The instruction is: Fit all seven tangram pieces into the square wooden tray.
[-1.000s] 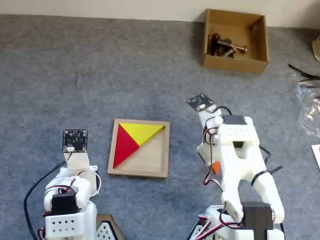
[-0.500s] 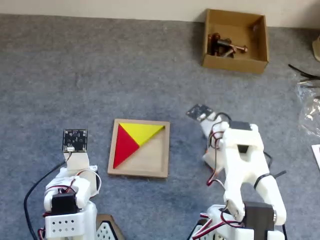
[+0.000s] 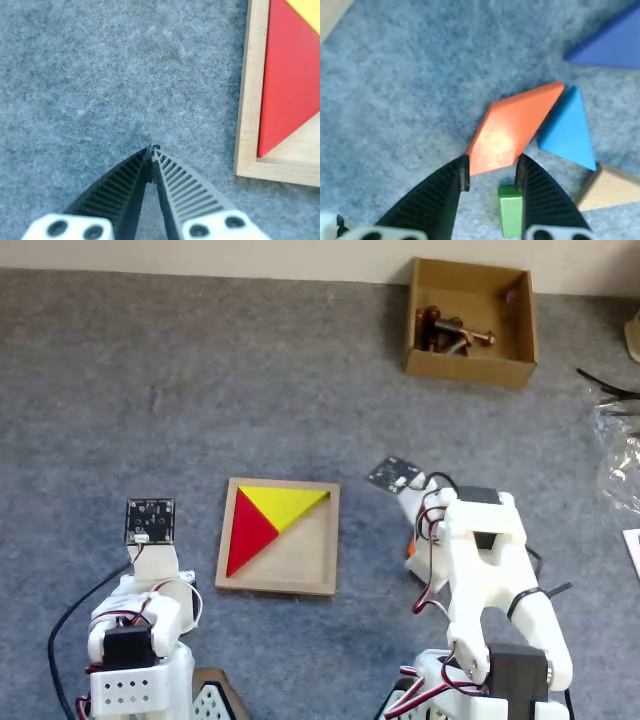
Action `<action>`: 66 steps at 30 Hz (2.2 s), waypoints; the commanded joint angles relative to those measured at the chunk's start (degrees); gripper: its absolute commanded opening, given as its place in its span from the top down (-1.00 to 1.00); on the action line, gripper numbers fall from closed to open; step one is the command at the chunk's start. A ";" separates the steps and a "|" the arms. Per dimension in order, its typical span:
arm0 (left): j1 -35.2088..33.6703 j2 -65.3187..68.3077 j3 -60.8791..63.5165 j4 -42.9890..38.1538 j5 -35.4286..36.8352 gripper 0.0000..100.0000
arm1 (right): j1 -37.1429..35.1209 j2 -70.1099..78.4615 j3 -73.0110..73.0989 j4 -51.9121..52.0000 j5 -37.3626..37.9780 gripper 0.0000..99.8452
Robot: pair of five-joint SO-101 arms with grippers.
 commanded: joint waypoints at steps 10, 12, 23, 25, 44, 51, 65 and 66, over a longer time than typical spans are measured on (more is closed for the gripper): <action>-0.48 0.40 1.19 0.44 0.09 0.99 | -1.19 -3.12 -0.84 -0.84 -4.22 0.63; -0.48 0.40 1.19 0.44 0.09 0.99 | -2.15 -3.03 -0.57 -0.84 -4.48 0.59; -0.48 0.40 1.19 0.44 0.09 0.99 | -8.66 -3.03 -0.57 -0.92 -9.76 0.57; -0.48 0.40 1.19 0.44 0.09 0.99 | -9.27 -3.03 -0.31 -2.33 -9.93 0.57; -0.48 0.40 1.19 0.44 0.09 0.99 | -8.04 -2.59 3.56 -7.69 -16.18 0.57; -0.48 0.40 1.19 0.44 0.09 0.99 | -8.13 -2.51 3.65 -7.69 -19.16 0.72; -0.48 0.40 1.19 0.44 0.09 0.99 | -8.04 -2.68 3.38 -7.69 -26.55 0.99; -0.48 0.40 1.19 0.44 0.09 0.99 | -8.04 -2.68 3.38 -7.69 -26.55 0.98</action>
